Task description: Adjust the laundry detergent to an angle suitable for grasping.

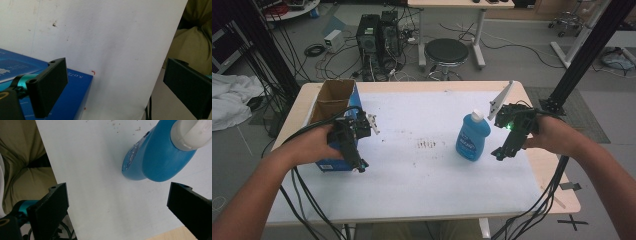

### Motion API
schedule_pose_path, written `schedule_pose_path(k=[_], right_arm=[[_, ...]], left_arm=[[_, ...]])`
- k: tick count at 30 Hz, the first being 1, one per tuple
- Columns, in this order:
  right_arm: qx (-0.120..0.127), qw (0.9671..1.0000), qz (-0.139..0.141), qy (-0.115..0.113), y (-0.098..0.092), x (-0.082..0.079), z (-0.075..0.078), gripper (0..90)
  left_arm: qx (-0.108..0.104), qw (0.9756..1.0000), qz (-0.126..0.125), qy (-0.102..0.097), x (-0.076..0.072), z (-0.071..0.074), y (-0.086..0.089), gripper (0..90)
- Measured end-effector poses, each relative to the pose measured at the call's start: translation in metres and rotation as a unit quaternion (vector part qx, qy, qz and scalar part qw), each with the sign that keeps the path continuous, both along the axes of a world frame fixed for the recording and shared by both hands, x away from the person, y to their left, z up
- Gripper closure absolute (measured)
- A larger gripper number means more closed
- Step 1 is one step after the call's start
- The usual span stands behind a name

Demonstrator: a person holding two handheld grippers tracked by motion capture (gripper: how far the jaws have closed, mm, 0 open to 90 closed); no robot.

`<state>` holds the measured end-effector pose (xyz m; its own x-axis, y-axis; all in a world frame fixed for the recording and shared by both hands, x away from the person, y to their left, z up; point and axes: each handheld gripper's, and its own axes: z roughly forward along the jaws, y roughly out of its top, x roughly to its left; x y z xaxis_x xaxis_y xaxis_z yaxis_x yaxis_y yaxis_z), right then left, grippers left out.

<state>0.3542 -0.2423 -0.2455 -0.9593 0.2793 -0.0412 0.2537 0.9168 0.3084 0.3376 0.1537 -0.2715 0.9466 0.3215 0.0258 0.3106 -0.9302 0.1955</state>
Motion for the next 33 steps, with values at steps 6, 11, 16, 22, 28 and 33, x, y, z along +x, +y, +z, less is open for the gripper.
schedule_pose_path(k=[6,11,16,22,28,33], right_arm=[[0.001,1.0000,-0.001,-0.001,-0.0007,-0.0017,0.0005,2.8],[-0.005,1.0000,0.000,0.000,0.0005,0.0004,0.0013,2.7],[-0.004,1.0000,0.003,-0.002,0.0014,0.0005,0.0031,2.7],[-0.001,1.0000,0.000,-0.004,-0.0008,-0.0007,0.0038,2.7],[-0.001,1.0000,-0.007,-0.005,-0.0016,-0.0001,0.0049,2.7],[-0.001,0.9999,-0.011,-0.008,-0.0038,0.0005,0.0050,2.7]], left_arm=[[0.000,1.0000,0.001,-0.003,0.0005,0.0008,0.0017,5.7],[0.000,1.0000,0.007,-0.006,0.0013,0.0006,0.0024,5.7],[0.000,0.9999,0.009,-0.011,0.0014,0.0022,0.0017,5.7],[0.002,0.9998,0.007,-0.016,0.0002,0.0031,-0.0006,5.7],[-0.001,0.9998,0.007,-0.017,0.0017,0.0032,-0.0016,5.7],[0.000,0.9998,0.005,-0.019,0.0013,0.0024,-0.0025,5.7]])
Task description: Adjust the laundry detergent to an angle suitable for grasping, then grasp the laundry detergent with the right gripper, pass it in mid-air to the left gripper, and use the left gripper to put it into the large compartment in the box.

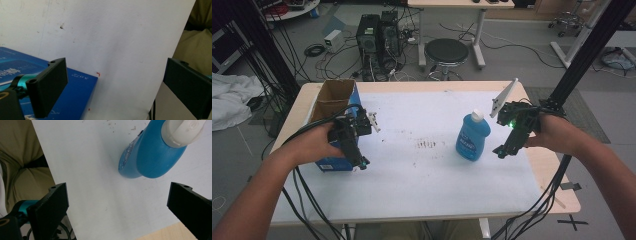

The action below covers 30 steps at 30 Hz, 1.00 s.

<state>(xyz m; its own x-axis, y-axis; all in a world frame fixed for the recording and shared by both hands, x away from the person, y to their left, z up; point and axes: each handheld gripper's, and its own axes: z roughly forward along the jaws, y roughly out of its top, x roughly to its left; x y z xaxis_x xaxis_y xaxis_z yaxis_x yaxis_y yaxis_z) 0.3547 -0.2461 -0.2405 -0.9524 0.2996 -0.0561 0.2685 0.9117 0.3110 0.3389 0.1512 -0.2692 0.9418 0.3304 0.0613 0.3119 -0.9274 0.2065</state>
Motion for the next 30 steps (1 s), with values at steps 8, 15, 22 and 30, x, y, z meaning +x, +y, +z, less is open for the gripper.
schedule_pose_path(k=[8,15,22,30], right_arm=[[-0.003,1.0000,0.002,-0.003,0.002,-0.001,0.000,2.8],[-0.007,0.9999,-0.014,-0.007,-0.002,0.000,-0.001,2.7],[-0.005,0.9992,-0.040,-0.004,-0.008,0.004,-0.004,2.7],[0.007,0.9968,-0.079,0.004,-0.017,0.011,-0.007,2.7]], left_arm=[[0.000,1.0000,-0.001,-0.005,-0.004,0.002,-0.002,5.7],[0.002,1.0000,-0.007,-0.004,-0.001,0.002,-0.003,5.7],[0.002,0.9999,-0.013,-0.003,0.004,0.002,-0.004,5.7],[0.002,0.9997,-0.022,-0.004,0.008,0.002,-0.010,5.7]])
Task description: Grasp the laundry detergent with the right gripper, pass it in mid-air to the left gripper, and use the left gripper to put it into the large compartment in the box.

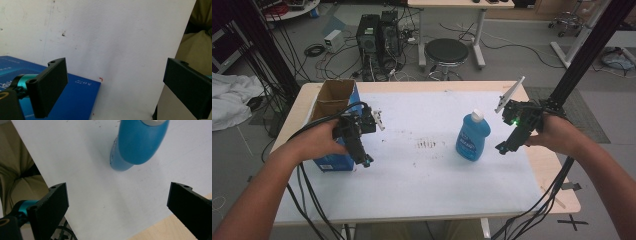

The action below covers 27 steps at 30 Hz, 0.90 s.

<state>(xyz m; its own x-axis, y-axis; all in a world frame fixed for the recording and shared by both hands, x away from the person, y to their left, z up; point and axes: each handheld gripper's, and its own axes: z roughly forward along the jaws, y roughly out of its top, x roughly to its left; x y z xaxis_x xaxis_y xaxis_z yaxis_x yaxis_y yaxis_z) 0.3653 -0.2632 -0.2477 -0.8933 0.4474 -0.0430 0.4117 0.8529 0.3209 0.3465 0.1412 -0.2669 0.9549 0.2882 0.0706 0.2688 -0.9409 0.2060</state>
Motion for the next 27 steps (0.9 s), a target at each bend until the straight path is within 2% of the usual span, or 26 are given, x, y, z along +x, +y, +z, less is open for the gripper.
schedule_pose_path(k=[3,8,13,17,19,27], right_arm=[[0.004,0.9998,-0.021,-0.003,-0.005,0.003,0.000,2.7],[0.021,0.9989,-0.042,0.003,-0.010,0.006,-0.001,2.7],[0.034,0.9974,-0.063,0.000,-0.013,0.009,-0.005,2.8],[0.069,0.9946,-0.078,0.001,-0.016,0.010,-0.011,2.7],[0.079,0.9930,-0.088,-0.001,-0.017,0.009,-0.015,2.7],[0.125,0.9861,-0.105,-0.029,-0.020,0.006,-0.034,2.7]], left_arm=[[-0.001,1.0000,-0.002,0.000,0.003,-0.001,-0.004,5.7],[0.001,1.0000,-0.006,0.002,0.006,-0.003,-0.008,5.7],[0.002,0.9999,-0.011,0.000,0.007,-0.004,-0.012,5.7],[0.002,0.9999,-0.017,-0.002,0.008,-0.006,-0.015,5.7],[0.001,0.9998,-0.019,-0.001,0.008,-0.007,-0.016,5.7],[-0.002,0.9998,-0.018,0.000,0.010,-0.008,-0.016,5.7]])
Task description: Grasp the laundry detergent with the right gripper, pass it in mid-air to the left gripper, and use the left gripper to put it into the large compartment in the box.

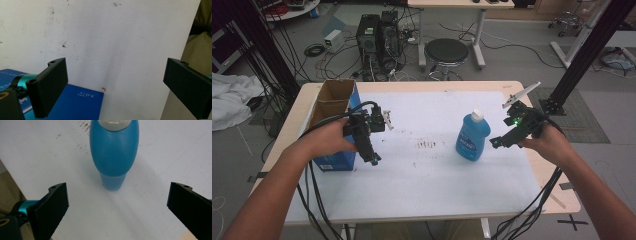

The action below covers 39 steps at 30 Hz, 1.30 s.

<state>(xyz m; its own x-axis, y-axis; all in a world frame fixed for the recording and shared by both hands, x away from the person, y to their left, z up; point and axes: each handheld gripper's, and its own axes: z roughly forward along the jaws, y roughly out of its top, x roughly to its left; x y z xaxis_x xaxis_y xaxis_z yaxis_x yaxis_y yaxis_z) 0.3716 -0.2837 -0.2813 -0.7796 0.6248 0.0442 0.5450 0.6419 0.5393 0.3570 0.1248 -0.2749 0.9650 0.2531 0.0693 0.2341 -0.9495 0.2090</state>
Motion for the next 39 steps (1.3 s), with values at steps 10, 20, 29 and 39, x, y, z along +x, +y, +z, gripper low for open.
schedule_pose_path(k=[10,20,29,39], right_arm=[[0.042,0.9986,-0.012,-0.029,-0.005,-0.004,-0.020,2.7],[0.081,0.9956,-0.016,-0.044,-0.008,-0.007,-0.041,2.7],[0.114,0.9913,-0.022,-0.061,-0.012,-0.010,-0.055,2.7],[0.125,0.9895,-0.018,-0.071,-0.009,-0.007,-0.067,2.7]], left_arm=[[0.001,1.0000,-0.002,0.002,0.002,-0.002,-0.002,5.7],[-0.001,1.0000,-0.003,0.004,0.004,-0.004,-0.005,5.7],[0.001,1.0000,-0.002,0.005,0.006,-0.006,-0.006,5.7],[0.004,1.0000,-0.002,0.007,0.008,-0.008,-0.008,5.7]])
